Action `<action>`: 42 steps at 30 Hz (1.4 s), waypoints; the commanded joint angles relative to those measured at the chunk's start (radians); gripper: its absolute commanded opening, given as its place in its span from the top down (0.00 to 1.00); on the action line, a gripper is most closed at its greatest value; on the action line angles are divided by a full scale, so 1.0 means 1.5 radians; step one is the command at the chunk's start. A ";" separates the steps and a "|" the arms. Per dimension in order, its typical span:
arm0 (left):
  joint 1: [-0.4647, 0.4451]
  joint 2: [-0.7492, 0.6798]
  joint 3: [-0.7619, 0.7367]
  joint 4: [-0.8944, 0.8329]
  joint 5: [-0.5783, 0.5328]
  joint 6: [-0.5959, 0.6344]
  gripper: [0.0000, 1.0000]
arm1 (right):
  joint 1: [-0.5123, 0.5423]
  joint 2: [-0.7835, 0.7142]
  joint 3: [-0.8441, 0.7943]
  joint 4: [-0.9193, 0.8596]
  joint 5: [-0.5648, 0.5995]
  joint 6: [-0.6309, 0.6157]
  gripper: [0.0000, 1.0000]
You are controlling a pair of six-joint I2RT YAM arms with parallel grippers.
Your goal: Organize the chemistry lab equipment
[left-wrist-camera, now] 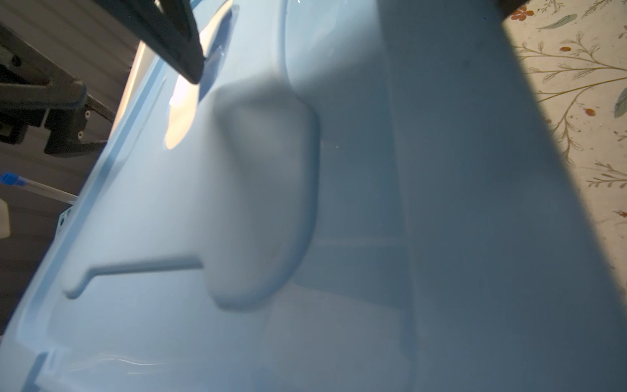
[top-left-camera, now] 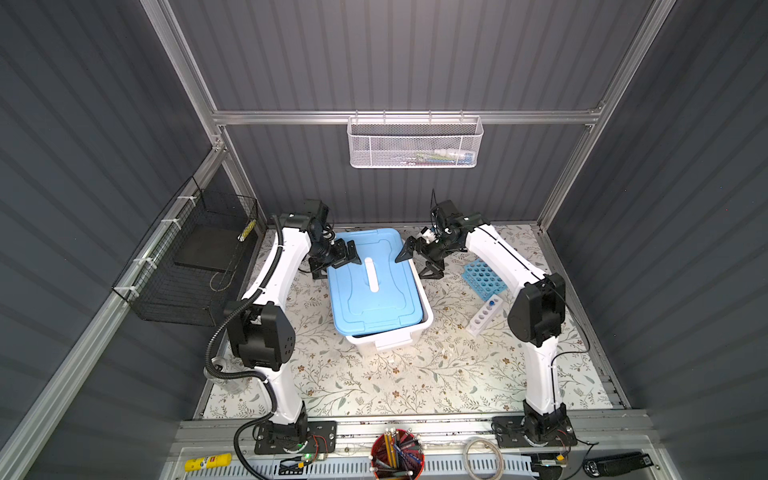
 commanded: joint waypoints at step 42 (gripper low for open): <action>0.067 0.275 0.366 0.144 0.067 0.068 0.01 | 0.105 -0.513 -0.571 0.022 0.169 0.154 0.09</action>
